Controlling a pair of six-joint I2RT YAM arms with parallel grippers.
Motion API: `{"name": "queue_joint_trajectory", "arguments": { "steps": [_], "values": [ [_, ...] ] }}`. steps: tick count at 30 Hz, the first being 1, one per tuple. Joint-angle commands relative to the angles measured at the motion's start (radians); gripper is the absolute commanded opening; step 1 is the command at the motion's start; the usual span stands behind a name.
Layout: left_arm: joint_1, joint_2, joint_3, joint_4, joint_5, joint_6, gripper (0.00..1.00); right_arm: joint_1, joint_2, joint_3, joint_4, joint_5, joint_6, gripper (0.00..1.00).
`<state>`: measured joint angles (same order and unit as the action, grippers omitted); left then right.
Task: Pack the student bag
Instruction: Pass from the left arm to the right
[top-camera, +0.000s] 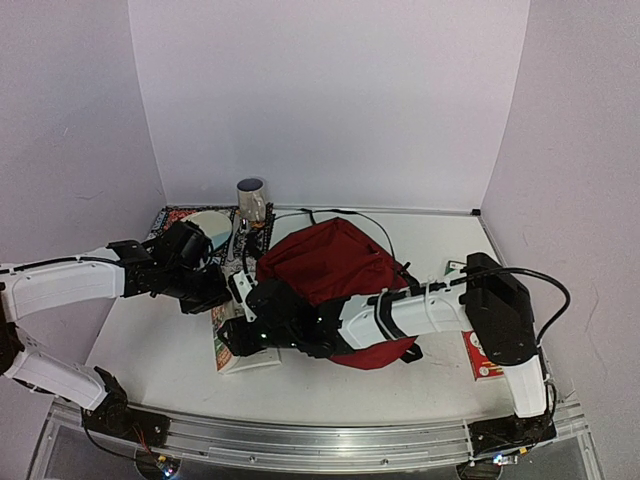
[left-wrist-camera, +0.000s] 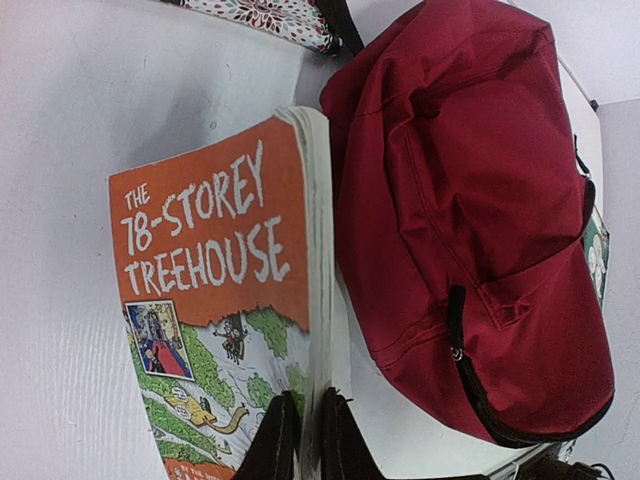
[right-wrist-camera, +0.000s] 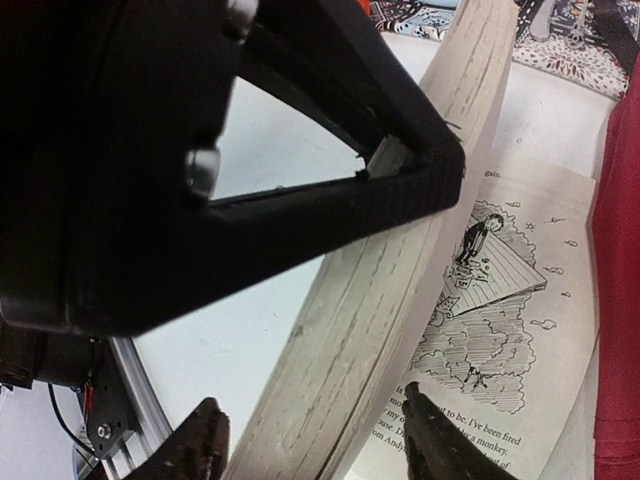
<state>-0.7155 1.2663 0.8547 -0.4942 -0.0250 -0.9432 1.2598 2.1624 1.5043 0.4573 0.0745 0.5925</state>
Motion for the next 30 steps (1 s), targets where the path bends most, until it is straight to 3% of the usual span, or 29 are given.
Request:
{"name": "queue_joint_trajectory", "arguments": {
  "steps": [1, 7, 13, 17, 25, 30],
  "values": [
    [-0.009, -0.025, 0.018, 0.117, 0.02, 0.011, 0.01, 0.006, -0.036, 0.015, -0.02, 0.044, -0.002, 0.4],
    [-0.009, -0.101, 0.048, 0.113, -0.043, 0.069, 0.2, 0.006, -0.135, -0.049, -0.015, 0.052, 0.004, 0.21],
    [-0.007, -0.165, 0.103, 0.088, -0.124, 0.149, 0.58, 0.005, -0.252, -0.111, 0.019, 0.059, -0.019, 0.02],
    [-0.004, -0.174, 0.129, 0.077, -0.158, 0.182, 0.75, 0.004, -0.334, -0.154, 0.048, 0.075, -0.042, 0.0],
    [0.057, -0.228, 0.109, 0.089, -0.162, 0.189, 0.86, -0.04, -0.531, -0.291, 0.176, 0.043, -0.05, 0.0],
    [0.117, -0.267, 0.048, 0.19, -0.035, 0.176, 0.89, -0.088, -0.651, -0.407, 0.311, -0.016, -0.02, 0.0]
  ]
}}
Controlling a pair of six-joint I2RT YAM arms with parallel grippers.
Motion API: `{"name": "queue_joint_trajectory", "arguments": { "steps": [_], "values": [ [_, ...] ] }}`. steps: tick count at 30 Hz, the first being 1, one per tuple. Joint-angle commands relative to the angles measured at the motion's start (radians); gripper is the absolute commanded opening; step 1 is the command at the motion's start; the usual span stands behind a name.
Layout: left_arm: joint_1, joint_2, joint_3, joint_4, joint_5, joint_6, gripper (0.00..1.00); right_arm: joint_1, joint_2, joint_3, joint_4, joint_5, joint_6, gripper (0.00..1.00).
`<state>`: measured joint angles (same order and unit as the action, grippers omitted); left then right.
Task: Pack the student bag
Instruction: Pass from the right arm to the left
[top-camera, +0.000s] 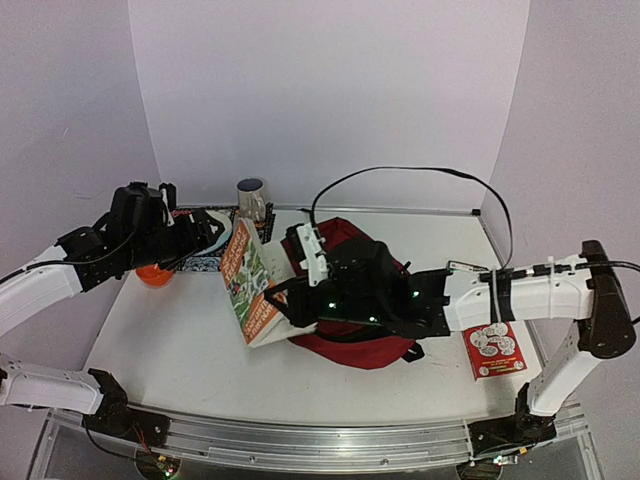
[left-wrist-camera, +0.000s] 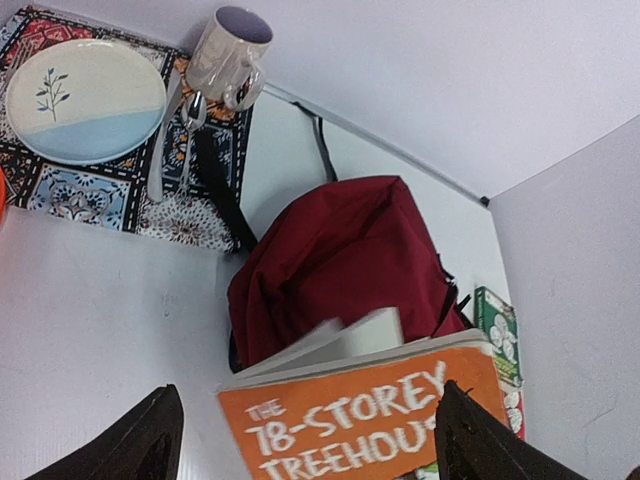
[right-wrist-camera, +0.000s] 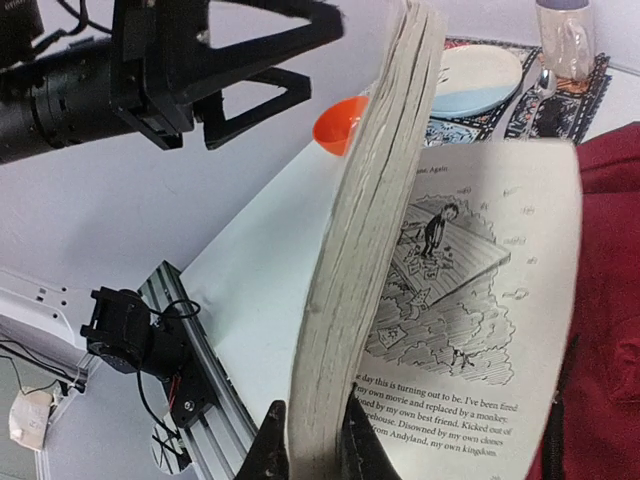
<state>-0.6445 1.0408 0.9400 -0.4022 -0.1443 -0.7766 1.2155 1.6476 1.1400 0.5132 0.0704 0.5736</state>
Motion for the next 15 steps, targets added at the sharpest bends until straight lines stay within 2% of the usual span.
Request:
{"name": "queue_joint_trajectory", "arguments": {
  "steps": [1, 8, 12, 15],
  "values": [
    [0.059, -0.046, -0.054, 0.126, 0.12, 0.003, 0.9, -0.052, -0.155, -0.06, 0.277, -0.017, 0.004, 0.0],
    [0.106, -0.027, -0.166, 0.384, 0.376, -0.075, 0.93, -0.099, -0.243, -0.159, 0.418, -0.066, 0.032, 0.0],
    [0.106, 0.001, -0.199, 0.529, 0.476, -0.114, 0.94, -0.114, -0.258, -0.184, 0.466, -0.11, 0.049, 0.0],
    [0.106, 0.025, -0.193, 0.578, 0.519, -0.123, 0.95, -0.122, -0.263, -0.2, 0.504, -0.133, 0.059, 0.0]
  ]
}}
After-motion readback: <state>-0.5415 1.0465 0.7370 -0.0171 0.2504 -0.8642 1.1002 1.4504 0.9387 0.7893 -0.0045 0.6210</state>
